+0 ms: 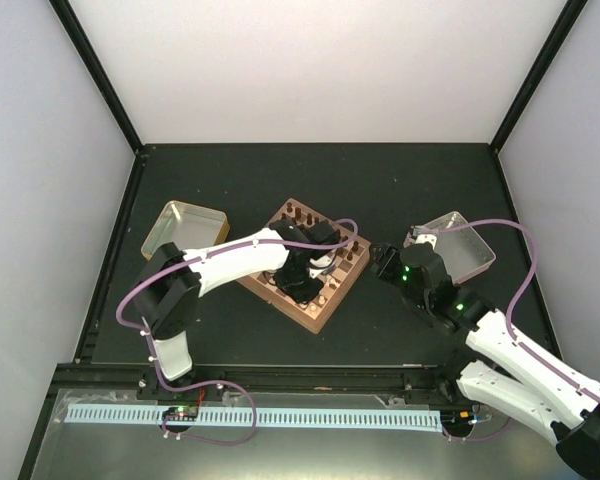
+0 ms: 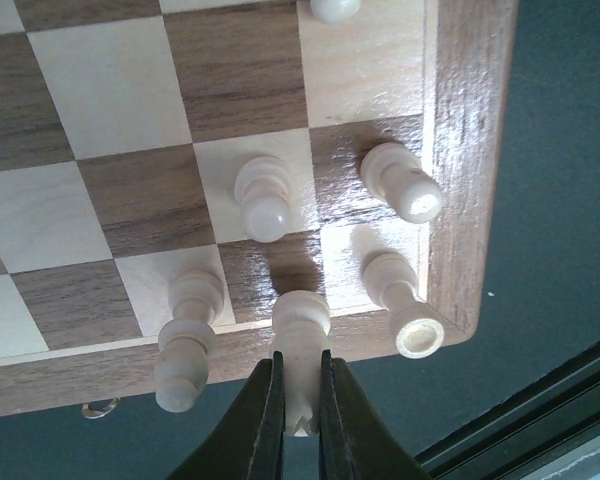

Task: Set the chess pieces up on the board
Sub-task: Place the chess piece on the chessboard.

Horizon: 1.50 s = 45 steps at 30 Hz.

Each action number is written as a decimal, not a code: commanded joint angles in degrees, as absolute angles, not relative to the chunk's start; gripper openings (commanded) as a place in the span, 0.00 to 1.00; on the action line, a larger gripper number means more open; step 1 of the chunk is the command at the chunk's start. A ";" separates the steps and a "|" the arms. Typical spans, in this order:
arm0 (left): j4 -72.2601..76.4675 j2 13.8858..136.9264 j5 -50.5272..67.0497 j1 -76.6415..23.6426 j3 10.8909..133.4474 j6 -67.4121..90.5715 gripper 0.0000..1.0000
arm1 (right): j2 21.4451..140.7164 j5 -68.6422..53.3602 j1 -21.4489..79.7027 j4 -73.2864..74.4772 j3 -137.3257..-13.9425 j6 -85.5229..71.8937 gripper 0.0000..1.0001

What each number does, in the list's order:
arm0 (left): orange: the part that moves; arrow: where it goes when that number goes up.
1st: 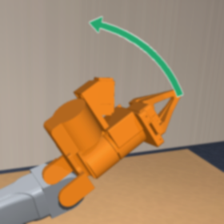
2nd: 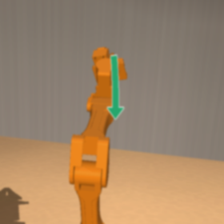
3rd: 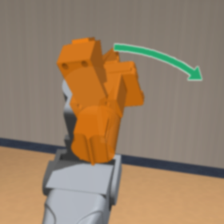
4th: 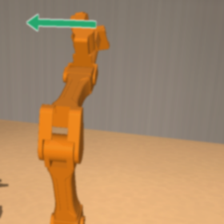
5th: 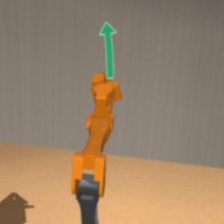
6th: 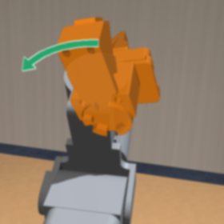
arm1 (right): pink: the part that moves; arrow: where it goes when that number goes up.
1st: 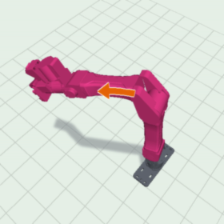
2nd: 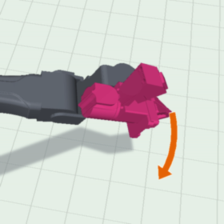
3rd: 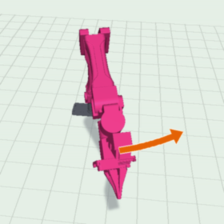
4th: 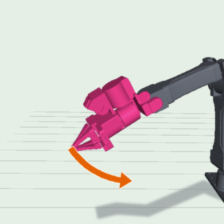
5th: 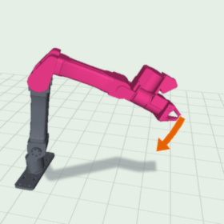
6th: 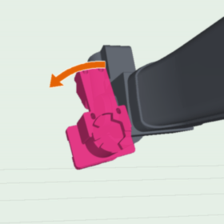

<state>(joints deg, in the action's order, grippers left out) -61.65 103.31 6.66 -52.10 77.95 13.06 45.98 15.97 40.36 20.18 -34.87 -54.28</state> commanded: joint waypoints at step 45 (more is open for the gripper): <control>-50.79 84.74 -0.24 -44.23 76.63 19.94 0.38 | 54.52 4.06 39.32 21.21 -36.87 -43.12 0.61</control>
